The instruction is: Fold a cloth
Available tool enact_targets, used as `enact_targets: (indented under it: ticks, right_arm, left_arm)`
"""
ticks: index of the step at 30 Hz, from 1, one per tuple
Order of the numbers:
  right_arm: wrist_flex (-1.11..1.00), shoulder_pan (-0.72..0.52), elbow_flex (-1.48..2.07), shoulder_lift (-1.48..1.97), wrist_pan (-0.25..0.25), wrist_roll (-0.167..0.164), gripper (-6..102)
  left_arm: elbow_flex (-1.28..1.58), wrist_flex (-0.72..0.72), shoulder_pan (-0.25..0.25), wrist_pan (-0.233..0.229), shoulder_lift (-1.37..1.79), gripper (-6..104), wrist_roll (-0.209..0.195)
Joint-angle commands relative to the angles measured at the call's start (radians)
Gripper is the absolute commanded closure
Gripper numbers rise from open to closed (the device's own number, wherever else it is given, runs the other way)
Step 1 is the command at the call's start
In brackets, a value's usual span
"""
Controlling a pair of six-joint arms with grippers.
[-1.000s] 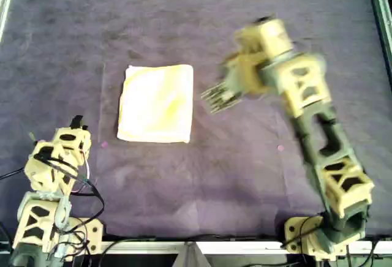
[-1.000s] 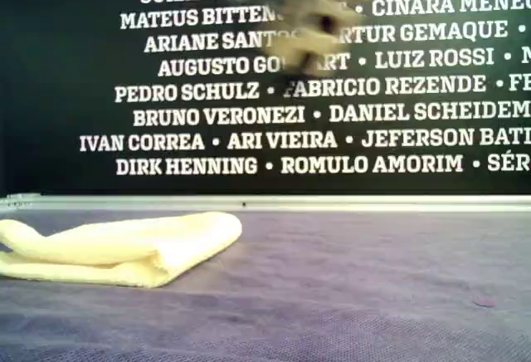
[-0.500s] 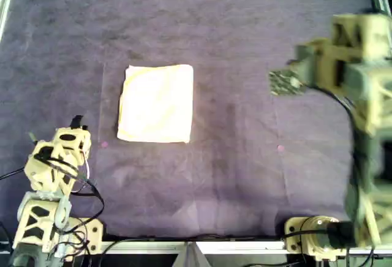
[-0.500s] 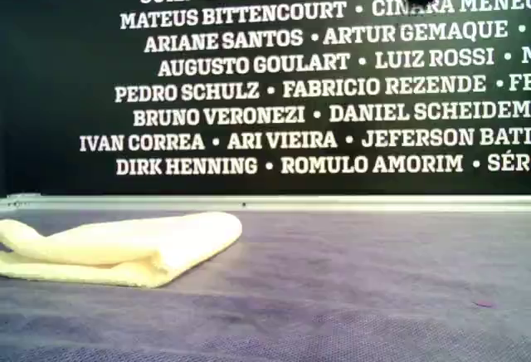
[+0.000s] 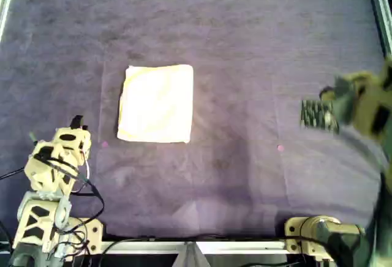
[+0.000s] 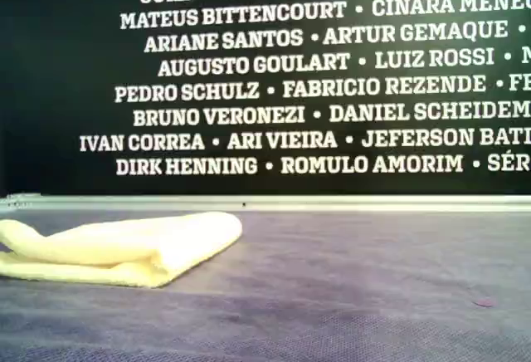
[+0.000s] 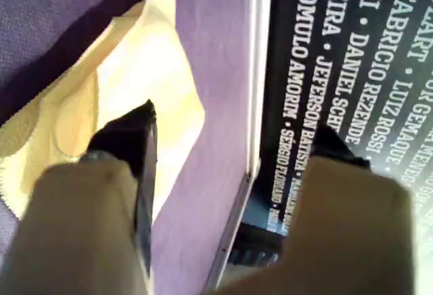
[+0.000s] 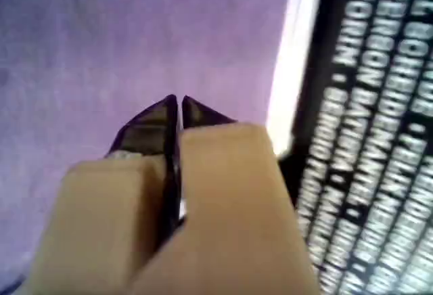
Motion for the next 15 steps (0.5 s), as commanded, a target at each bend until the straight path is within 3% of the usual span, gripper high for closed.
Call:
enact_targets:
  ticks: [1, 5, 9, 14, 15]
  right_arm:
    - [-0.014, -0.012, 0.083, 0.150, 0.005, -0.005, 94]
    - [-0.023, 0.005, 0.298, 0.290, -0.011, -0.006, 94]
    - [-0.190, 0.003, 0.568, 0.457, -0.006, -0.020, 94]
    - [-0.518, -0.012, 0.888, 0.652, -0.009, -0.164, 94]
    - [-0.574, -0.012, 0.943, 0.676, -0.009, -0.179, 94]
  left_arm:
    - [-0.017, -0.009, 0.014, -0.005, 0.020, 17, 0.006]
    - [-0.017, -0.009, 0.014, -0.005, 0.020, 17, 0.006]
    - [-0.017, -0.009, 0.012, -0.005, 0.021, 17, 0.002]
    - [-0.018, -0.011, 0.011, -0.005, 0.021, 17, 0.005]
    - [-0.018, -0.011, 0.011, -0.005, 0.021, 18, 0.005]
